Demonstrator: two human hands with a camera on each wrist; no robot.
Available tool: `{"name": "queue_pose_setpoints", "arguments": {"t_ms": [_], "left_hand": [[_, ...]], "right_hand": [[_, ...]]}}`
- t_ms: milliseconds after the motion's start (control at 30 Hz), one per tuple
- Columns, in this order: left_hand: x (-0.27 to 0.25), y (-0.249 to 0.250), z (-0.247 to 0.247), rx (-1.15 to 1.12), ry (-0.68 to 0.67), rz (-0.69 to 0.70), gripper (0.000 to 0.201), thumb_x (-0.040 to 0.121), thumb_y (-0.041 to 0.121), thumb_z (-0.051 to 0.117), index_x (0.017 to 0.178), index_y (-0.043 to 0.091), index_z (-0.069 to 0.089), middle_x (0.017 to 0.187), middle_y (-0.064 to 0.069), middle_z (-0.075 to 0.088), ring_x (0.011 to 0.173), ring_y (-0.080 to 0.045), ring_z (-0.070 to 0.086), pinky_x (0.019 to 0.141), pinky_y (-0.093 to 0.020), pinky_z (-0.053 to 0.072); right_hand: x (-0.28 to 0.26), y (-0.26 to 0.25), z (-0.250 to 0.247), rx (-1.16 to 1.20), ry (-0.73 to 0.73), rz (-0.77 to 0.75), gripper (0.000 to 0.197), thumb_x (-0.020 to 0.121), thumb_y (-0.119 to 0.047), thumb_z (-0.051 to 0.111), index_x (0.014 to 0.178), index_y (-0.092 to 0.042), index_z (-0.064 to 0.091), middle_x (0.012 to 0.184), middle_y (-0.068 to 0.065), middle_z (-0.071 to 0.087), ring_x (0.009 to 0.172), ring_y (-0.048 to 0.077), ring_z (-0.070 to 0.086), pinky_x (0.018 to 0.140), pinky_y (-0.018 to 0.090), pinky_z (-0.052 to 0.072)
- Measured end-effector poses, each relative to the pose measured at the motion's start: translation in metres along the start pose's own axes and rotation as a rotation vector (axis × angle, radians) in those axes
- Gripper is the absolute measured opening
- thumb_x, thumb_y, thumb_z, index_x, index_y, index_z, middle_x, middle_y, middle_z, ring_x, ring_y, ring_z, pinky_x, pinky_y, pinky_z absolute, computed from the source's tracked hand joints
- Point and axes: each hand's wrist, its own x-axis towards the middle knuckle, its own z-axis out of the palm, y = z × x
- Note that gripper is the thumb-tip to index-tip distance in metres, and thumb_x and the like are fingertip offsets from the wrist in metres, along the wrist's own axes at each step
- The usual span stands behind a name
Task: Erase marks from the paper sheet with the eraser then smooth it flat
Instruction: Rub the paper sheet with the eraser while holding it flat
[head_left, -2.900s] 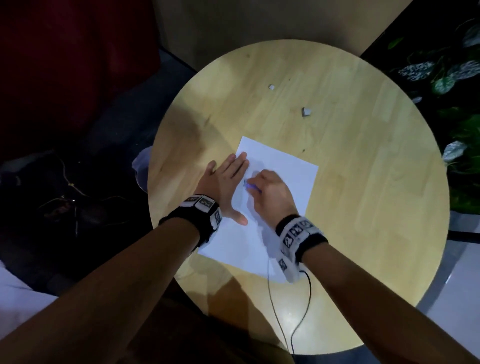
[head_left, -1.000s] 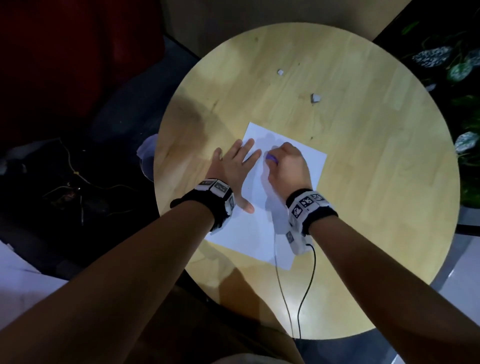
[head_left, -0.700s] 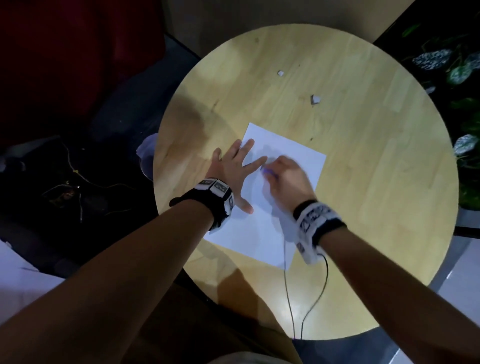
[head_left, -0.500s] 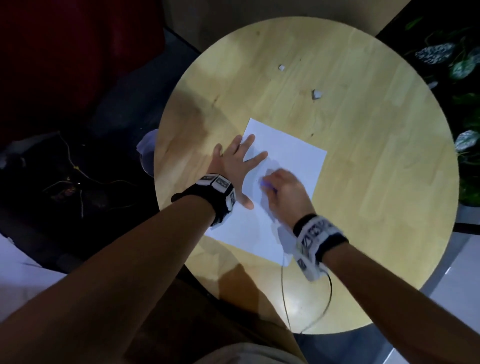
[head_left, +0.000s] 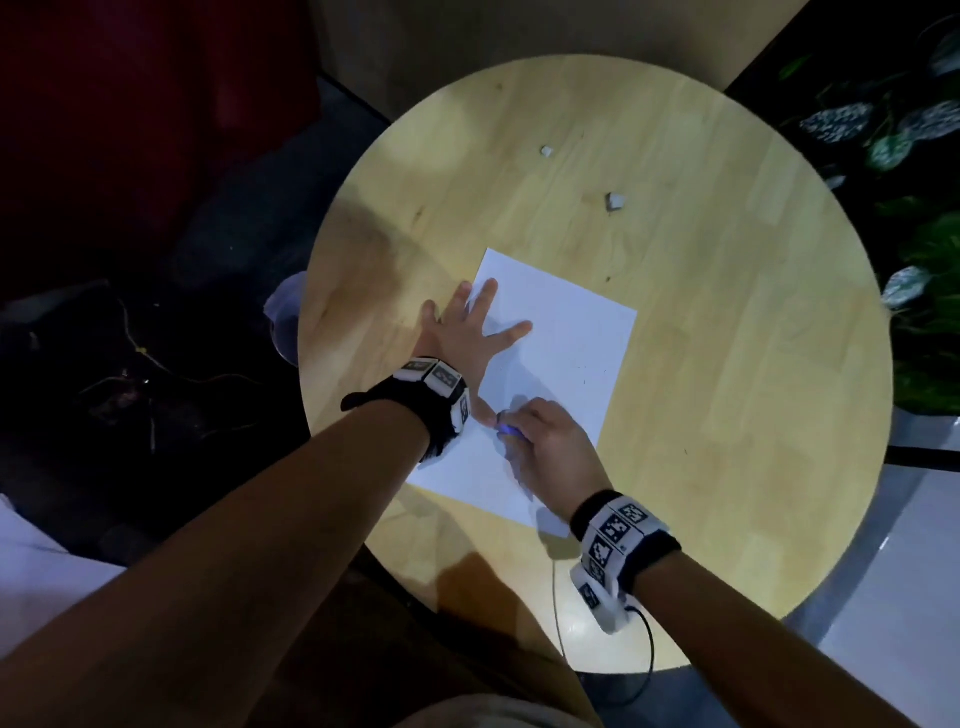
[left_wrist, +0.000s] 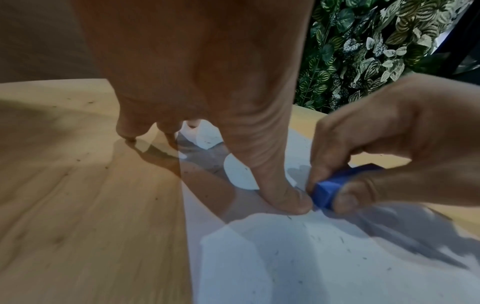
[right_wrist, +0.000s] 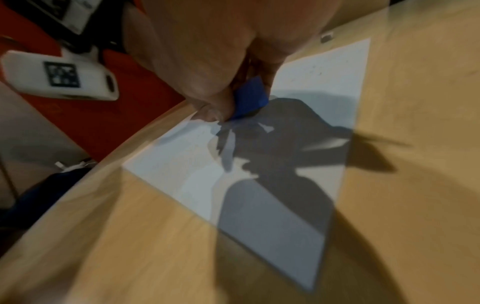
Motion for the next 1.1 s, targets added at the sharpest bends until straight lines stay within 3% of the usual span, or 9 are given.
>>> {"name": "queue_pose_setpoints", "arguments": {"t_ms": [67, 267, 400, 467, 633, 767, 900, 1000, 1100], "left_hand": [[-0.001, 0.001, -0.003, 0.009, -0.012, -0.006, 0.134, 0.055, 0.082, 0.073, 0.151, 0.05, -0.014, 0.159, -0.013, -0.032, 0.149, -0.04, -0.017, 0.114, -0.063, 0.017], [-0.002, 0.001, -0.007, -0.018, -0.073, 0.008, 0.134, 0.058, 0.077, 0.076, 0.152, 0.049, -0.016, 0.158, -0.013, -0.034, 0.148, -0.041, -0.021, 0.113, -0.066, 0.011], [-0.002, 0.002, -0.004, 0.035, -0.038, -0.013, 0.134, 0.057, 0.082, 0.072, 0.152, 0.048, -0.017, 0.158, -0.015, -0.033, 0.149, -0.041, -0.018, 0.114, -0.063, 0.015], [-0.002, 0.002, -0.005, 0.046, -0.04, -0.015, 0.134, 0.057, 0.082, 0.071, 0.151, 0.048, -0.018, 0.158, -0.015, -0.034, 0.149, -0.041, -0.017, 0.114, -0.063, 0.015], [-0.003, 0.004, -0.01, 0.024, -0.08, -0.006, 0.134, 0.057, 0.079, 0.074, 0.152, 0.047, -0.015, 0.16, -0.017, -0.029, 0.148, -0.043, -0.018, 0.114, -0.066, 0.007], [-0.005, 0.01, -0.01, 0.113, 0.002, 0.043, 0.134, 0.061, 0.076, 0.075, 0.158, 0.031, -0.007, 0.163, -0.013, -0.022, 0.151, -0.029, -0.016, 0.12, -0.055, 0.008], [-0.007, 0.015, -0.011, 0.042, -0.006, 0.112, 0.132, 0.07, 0.059, 0.081, 0.158, 0.014, -0.006, 0.164, -0.002, -0.023, 0.153, -0.019, -0.008, 0.12, -0.045, 0.019], [-0.006, 0.015, -0.012, 0.026, -0.015, 0.114, 0.133, 0.07, 0.057, 0.082, 0.157, 0.011, -0.007, 0.163, -0.003, -0.023, 0.153, -0.021, -0.007, 0.119, -0.046, 0.023], [-0.004, 0.018, -0.013, 0.061, -0.039, 0.111, 0.136, 0.069, 0.059, 0.081, 0.157, 0.009, -0.01, 0.163, -0.007, -0.023, 0.153, -0.024, -0.006, 0.118, -0.047, 0.025]], "right_hand": [[0.014, 0.007, -0.01, -0.035, -0.055, -0.049, 0.014, 0.082, -0.003, 0.064, 0.093, -0.008, 0.069, 0.091, 0.008, 0.061, 0.083, 0.03, 0.058, 0.066, 0.033, 0.052], [0.064, 0.033, -0.017, -0.02, 0.179, 0.204, 0.011, 0.086, -0.008, 0.061, 0.093, -0.007, 0.07, 0.093, 0.008, 0.062, 0.09, 0.029, 0.058, 0.076, 0.032, 0.048], [-0.005, 0.003, 0.002, 0.034, 0.015, 0.02, 0.012, 0.086, -0.007, 0.063, 0.096, -0.01, 0.07, 0.093, 0.004, 0.061, 0.085, 0.025, 0.057, 0.072, 0.032, 0.051], [0.001, 0.012, -0.005, -0.012, -0.031, -0.05, 0.014, 0.084, -0.007, 0.064, 0.096, -0.01, 0.071, 0.095, 0.005, 0.062, 0.087, 0.026, 0.059, 0.071, 0.032, 0.053], [0.065, 0.044, -0.024, -0.025, 0.187, 0.189, 0.01, 0.086, -0.009, 0.063, 0.093, -0.008, 0.07, 0.092, 0.008, 0.062, 0.089, 0.029, 0.059, 0.078, 0.031, 0.048], [0.026, 0.023, -0.007, 0.031, 0.2, 0.199, 0.01, 0.086, -0.008, 0.065, 0.094, -0.009, 0.069, 0.092, 0.007, 0.062, 0.086, 0.027, 0.058, 0.076, 0.031, 0.047], [-0.008, 0.011, -0.003, 0.088, 0.053, 0.094, 0.01, 0.084, -0.007, 0.067, 0.093, -0.012, 0.07, 0.091, 0.0, 0.06, 0.086, 0.014, 0.05, 0.075, 0.013, 0.035], [0.02, 0.025, -0.01, 0.031, 0.079, 0.108, 0.009, 0.086, -0.011, 0.065, 0.093, -0.011, 0.071, 0.092, 0.003, 0.062, 0.088, 0.02, 0.054, 0.074, 0.024, 0.042], [0.054, 0.044, -0.02, 0.068, 0.257, 0.29, 0.009, 0.087, -0.01, 0.064, 0.092, -0.009, 0.071, 0.091, 0.006, 0.063, 0.086, 0.024, 0.059, 0.076, 0.028, 0.047]]}}
